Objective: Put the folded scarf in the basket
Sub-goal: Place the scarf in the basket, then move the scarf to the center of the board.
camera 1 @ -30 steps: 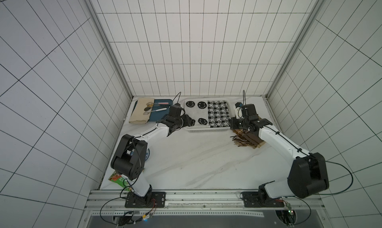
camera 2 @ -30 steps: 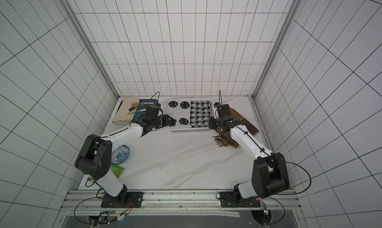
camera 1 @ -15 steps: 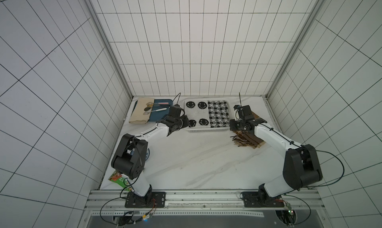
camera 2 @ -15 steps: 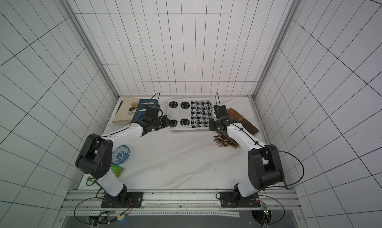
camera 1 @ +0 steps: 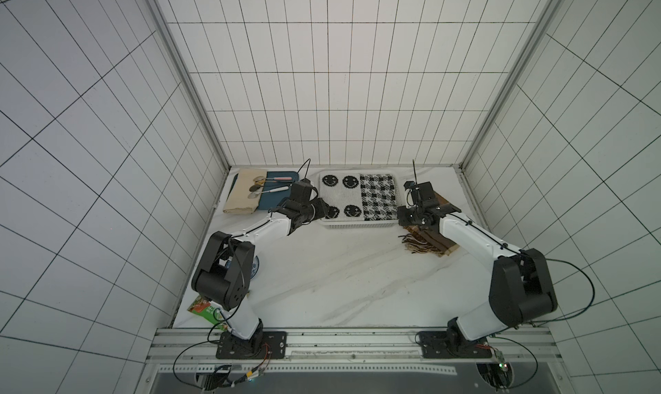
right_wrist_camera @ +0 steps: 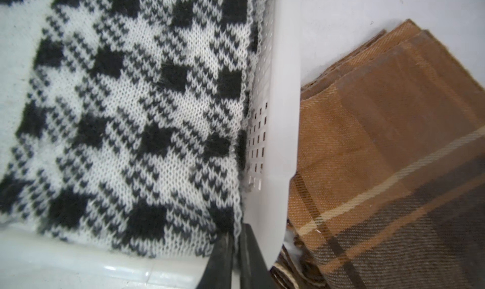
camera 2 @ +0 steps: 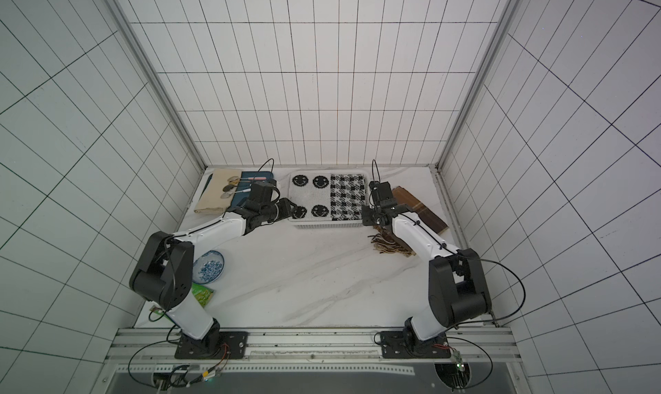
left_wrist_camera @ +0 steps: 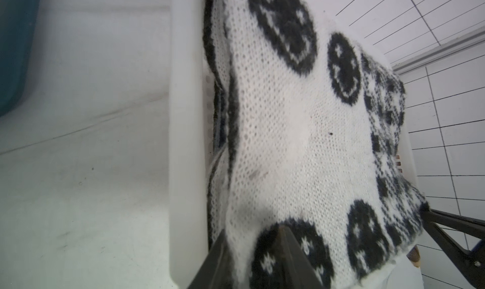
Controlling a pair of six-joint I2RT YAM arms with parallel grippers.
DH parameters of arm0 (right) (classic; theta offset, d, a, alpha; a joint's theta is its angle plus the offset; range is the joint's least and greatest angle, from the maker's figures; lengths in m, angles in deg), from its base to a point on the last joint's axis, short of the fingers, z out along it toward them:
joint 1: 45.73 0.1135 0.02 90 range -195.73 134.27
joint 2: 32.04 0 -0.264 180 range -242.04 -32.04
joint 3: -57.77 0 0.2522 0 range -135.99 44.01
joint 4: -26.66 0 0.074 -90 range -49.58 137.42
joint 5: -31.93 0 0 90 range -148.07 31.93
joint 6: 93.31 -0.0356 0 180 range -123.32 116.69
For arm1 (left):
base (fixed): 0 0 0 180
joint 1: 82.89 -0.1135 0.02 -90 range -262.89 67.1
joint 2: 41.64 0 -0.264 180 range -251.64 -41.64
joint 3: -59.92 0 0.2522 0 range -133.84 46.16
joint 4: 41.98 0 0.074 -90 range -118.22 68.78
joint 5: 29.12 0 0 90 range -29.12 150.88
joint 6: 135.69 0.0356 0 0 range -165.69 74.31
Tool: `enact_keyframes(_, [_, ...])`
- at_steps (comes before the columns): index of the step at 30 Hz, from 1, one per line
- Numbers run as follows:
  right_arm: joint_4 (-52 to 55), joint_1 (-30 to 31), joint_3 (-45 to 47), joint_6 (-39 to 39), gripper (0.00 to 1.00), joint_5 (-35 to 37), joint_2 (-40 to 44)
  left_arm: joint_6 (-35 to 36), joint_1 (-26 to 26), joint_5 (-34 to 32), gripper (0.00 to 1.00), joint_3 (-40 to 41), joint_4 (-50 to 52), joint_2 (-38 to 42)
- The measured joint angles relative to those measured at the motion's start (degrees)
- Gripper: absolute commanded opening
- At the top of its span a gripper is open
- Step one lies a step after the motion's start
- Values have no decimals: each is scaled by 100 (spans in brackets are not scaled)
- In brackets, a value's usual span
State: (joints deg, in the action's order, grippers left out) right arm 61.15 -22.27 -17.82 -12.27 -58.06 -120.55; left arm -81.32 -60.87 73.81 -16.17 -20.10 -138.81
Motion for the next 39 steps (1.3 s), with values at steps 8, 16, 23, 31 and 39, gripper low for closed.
enact_keyframes(8, [254, 179, 2, 28, 51, 70, 293, 42, 162, -162, 60, 87, 52, 203])
enact_keyframes(16, [315, 179, 129, -7, 55, 129, 981, 63, 186, -317, 68, 334, 66, 599])
enact_keyframes(23, [308, 179, 654, -70, 57, 422, 1351, 74, 195, -643, 97, 570, 70, 1043])
enact_keyframes(31, [195, -240, 1252, -197, 58, 691, 1626, 66, 249, -1054, 97, 1631, -55, 2586])
enact_keyframes(39, [127, -1239, 1292, -365, 59, 514, 1191, -238, 686, -1290, 98, 3228, -560, 4238])
